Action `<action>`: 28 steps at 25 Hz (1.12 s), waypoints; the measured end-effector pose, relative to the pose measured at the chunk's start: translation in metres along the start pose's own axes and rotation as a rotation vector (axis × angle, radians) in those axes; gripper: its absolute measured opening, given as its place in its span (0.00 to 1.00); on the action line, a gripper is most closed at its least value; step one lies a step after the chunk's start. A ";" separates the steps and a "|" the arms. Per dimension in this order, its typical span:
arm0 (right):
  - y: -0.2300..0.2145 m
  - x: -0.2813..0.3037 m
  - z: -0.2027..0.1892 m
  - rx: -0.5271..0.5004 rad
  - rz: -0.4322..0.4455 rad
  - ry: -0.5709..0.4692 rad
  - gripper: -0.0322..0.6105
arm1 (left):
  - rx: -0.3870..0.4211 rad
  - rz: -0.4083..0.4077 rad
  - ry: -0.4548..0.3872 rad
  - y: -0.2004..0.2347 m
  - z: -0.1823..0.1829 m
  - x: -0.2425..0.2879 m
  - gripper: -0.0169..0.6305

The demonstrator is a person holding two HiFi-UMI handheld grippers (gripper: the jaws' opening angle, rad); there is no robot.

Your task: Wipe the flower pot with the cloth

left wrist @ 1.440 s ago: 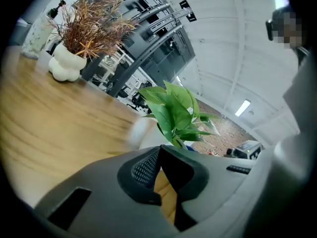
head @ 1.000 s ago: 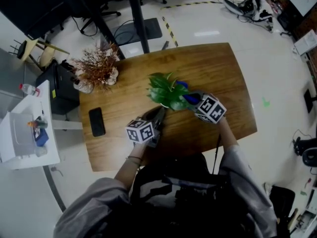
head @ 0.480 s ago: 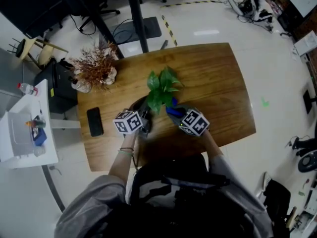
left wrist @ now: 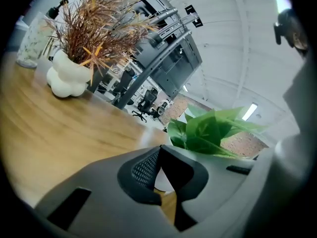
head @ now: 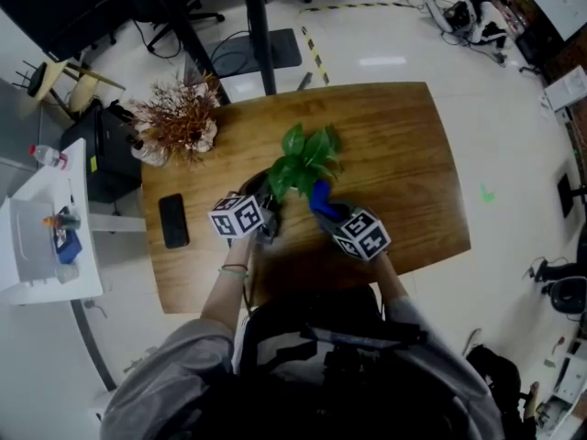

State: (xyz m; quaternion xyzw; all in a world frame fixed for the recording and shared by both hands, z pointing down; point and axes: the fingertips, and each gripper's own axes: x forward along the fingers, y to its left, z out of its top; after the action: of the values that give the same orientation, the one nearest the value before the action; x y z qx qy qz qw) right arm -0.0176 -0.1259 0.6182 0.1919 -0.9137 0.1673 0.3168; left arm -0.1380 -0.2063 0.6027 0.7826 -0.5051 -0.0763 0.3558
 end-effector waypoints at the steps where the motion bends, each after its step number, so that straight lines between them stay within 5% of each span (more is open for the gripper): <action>1: -0.010 -0.007 0.003 0.013 -0.039 -0.006 0.14 | 0.001 0.002 -0.003 -0.001 -0.001 -0.004 0.04; 6: -0.053 -0.015 0.034 -0.036 -0.110 -0.034 0.14 | -0.005 -0.001 0.010 -0.008 -0.015 -0.022 0.04; 15: -0.046 0.009 0.036 -0.093 -0.028 -0.004 0.14 | 0.006 -0.009 0.024 -0.008 -0.019 -0.011 0.04; 21: -0.013 0.031 0.008 -0.045 0.007 0.058 0.14 | 0.001 0.003 -0.003 0.007 -0.003 0.002 0.04; 28: -0.006 0.033 0.008 0.079 -0.028 0.016 0.14 | -0.034 0.001 0.005 0.011 -0.004 0.017 0.04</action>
State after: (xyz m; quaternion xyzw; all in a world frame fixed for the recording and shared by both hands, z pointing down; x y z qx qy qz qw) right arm -0.0425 -0.1426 0.6346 0.2155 -0.9010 0.2005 0.3186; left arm -0.1358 -0.2216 0.6165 0.7763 -0.5033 -0.0826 0.3705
